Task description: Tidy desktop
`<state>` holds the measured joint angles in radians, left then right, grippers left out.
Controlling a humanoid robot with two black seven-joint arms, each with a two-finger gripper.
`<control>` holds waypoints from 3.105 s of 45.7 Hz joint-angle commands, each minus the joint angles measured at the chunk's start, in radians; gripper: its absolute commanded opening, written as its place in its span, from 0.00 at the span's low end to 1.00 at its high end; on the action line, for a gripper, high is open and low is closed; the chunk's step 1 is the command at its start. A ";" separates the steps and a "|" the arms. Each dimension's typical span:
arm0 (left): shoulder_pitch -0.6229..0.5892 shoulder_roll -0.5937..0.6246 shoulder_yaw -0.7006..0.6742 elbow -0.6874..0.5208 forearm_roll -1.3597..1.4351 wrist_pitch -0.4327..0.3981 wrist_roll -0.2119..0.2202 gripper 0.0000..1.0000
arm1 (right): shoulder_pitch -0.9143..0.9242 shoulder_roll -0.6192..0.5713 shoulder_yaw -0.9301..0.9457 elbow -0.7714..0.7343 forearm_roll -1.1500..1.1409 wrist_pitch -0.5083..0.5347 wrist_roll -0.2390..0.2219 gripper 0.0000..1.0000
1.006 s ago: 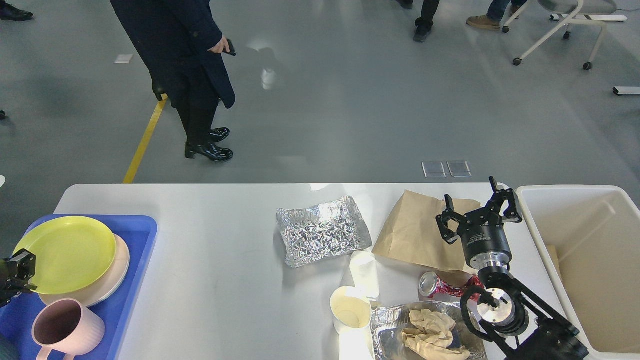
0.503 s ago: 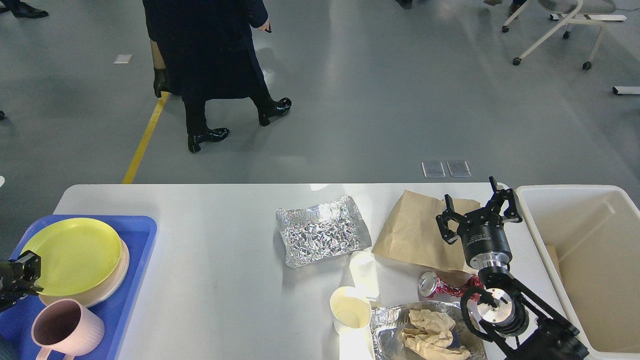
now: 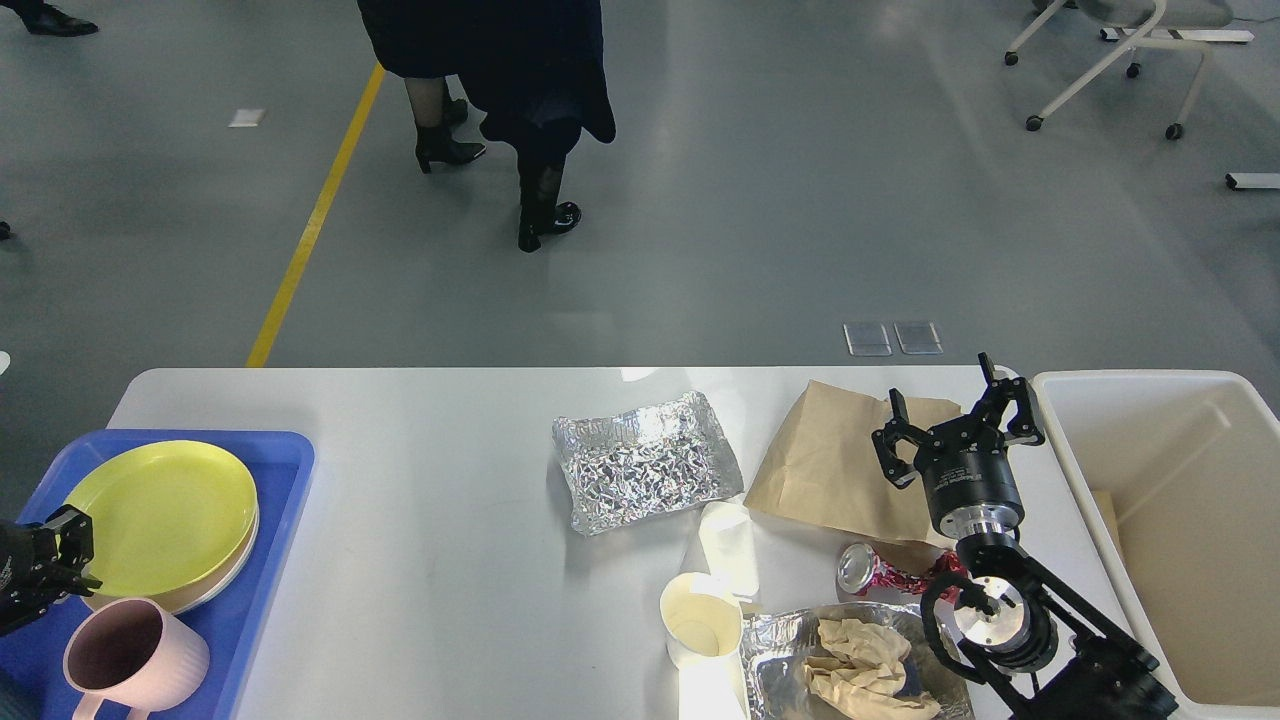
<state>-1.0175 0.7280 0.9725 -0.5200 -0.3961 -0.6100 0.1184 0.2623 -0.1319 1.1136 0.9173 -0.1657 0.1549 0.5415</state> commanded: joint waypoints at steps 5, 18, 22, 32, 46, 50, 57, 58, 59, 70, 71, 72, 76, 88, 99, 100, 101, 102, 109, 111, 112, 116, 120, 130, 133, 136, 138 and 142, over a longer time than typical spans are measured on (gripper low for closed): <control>-0.001 0.004 0.000 0.000 0.000 0.003 -0.010 0.91 | 0.000 0.000 0.000 0.000 0.000 0.000 0.000 1.00; -0.006 0.008 0.000 -0.021 0.000 -0.004 -0.010 0.94 | 0.000 0.000 0.000 0.000 0.000 0.000 0.000 1.00; -0.006 0.010 0.000 -0.021 0.000 -0.005 -0.008 0.94 | 0.000 0.000 0.000 0.000 0.000 0.000 0.000 1.00; -0.007 0.011 0.000 -0.021 -0.001 -0.005 -0.002 0.95 | 0.000 0.000 0.000 0.000 0.000 0.000 0.000 1.00; -0.010 0.033 0.002 -0.031 -0.001 -0.079 -0.006 0.38 | 0.000 0.000 0.000 0.000 0.000 0.000 0.000 1.00; -0.010 0.036 0.002 -0.031 -0.009 -0.073 -0.011 0.67 | 0.000 0.000 0.000 0.000 0.000 0.000 0.000 1.00; -0.015 0.044 0.002 -0.031 -0.010 -0.070 -0.014 0.90 | 0.000 0.000 0.000 0.000 0.000 0.000 0.000 1.00; -0.015 0.044 0.002 -0.031 -0.009 -0.068 -0.014 0.90 | 0.000 0.000 0.000 0.000 0.000 0.000 0.000 1.00; -0.015 0.044 0.002 -0.031 -0.009 -0.066 -0.016 0.90 | 0.000 0.000 0.000 0.000 0.000 0.000 0.000 1.00; -0.015 0.045 0.002 -0.031 -0.009 -0.054 -0.013 0.87 | 0.000 0.000 0.000 0.000 0.000 0.000 0.000 1.00; -0.015 0.045 0.000 -0.031 -0.007 -0.054 -0.013 0.84 | 0.000 0.000 0.000 0.000 0.000 0.000 0.000 1.00; -0.015 0.045 0.002 -0.032 -0.006 -0.054 -0.013 0.80 | 0.000 0.000 0.000 0.000 0.000 0.000 0.000 1.00; -0.015 0.047 0.003 -0.032 -0.003 -0.059 -0.010 0.62 | 0.000 0.000 0.000 0.000 0.000 0.000 0.000 1.00; -0.015 0.062 0.003 -0.035 -0.006 -0.060 -0.011 0.86 | 0.000 0.000 0.000 0.000 0.000 0.000 0.000 1.00; -0.015 0.064 0.005 -0.035 -0.009 -0.057 -0.010 0.89 | 0.000 0.000 0.000 0.000 0.000 0.000 0.000 1.00; -0.015 0.064 0.005 -0.035 -0.007 -0.056 -0.010 0.86 | 0.000 0.000 0.000 0.000 0.000 0.000 0.000 1.00; -0.015 0.062 0.005 -0.035 -0.006 -0.054 -0.006 0.83 | 0.000 0.000 0.000 0.000 0.000 0.000 0.000 1.00; -0.015 0.062 0.005 -0.035 -0.004 -0.053 -0.003 0.78 | 0.000 0.000 0.000 0.000 0.000 0.000 0.000 1.00; -0.015 0.064 0.008 -0.035 -0.003 -0.057 -0.008 0.57 | 0.000 0.000 0.000 0.000 0.000 0.000 0.000 1.00; -0.015 0.065 0.009 -0.035 -0.003 -0.057 -0.011 0.63 | 0.000 0.000 0.000 0.000 0.000 0.000 0.000 1.00; -0.015 0.067 0.009 -0.035 -0.004 -0.057 -0.013 0.67 | 0.000 0.000 0.000 0.000 0.000 0.000 0.000 1.00; -0.018 0.067 0.008 -0.035 -0.009 -0.056 -0.013 0.87 | 0.000 0.000 0.000 0.000 0.000 0.000 0.000 1.00; -0.024 0.067 0.009 -0.035 -0.009 -0.056 -0.013 0.92 | 0.000 0.000 0.000 0.000 0.000 0.000 0.000 1.00; -0.024 0.064 0.009 -0.035 0.000 -0.070 0.000 0.60 | 0.000 0.000 0.000 0.000 0.000 0.000 0.000 1.00; -0.024 0.064 0.011 -0.035 0.000 -0.071 0.000 0.58 | 0.000 0.000 0.000 0.000 0.000 0.000 0.000 1.00; -0.024 0.065 0.012 -0.035 -0.001 -0.070 -0.009 0.64 | 0.000 0.000 0.000 0.000 0.000 0.000 0.000 1.00; -0.024 0.065 0.012 -0.035 -0.001 -0.059 -0.013 0.72 | 0.000 0.000 0.000 0.000 0.000 0.000 0.000 1.00; -0.024 0.065 0.011 -0.035 -0.004 -0.057 -0.014 0.85 | 0.000 0.000 -0.001 0.000 0.000 0.000 0.000 1.00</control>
<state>-1.0416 0.7918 0.9839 -0.5553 -0.3968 -0.6745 0.1087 0.2623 -0.1319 1.1136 0.9173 -0.1657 0.1549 0.5415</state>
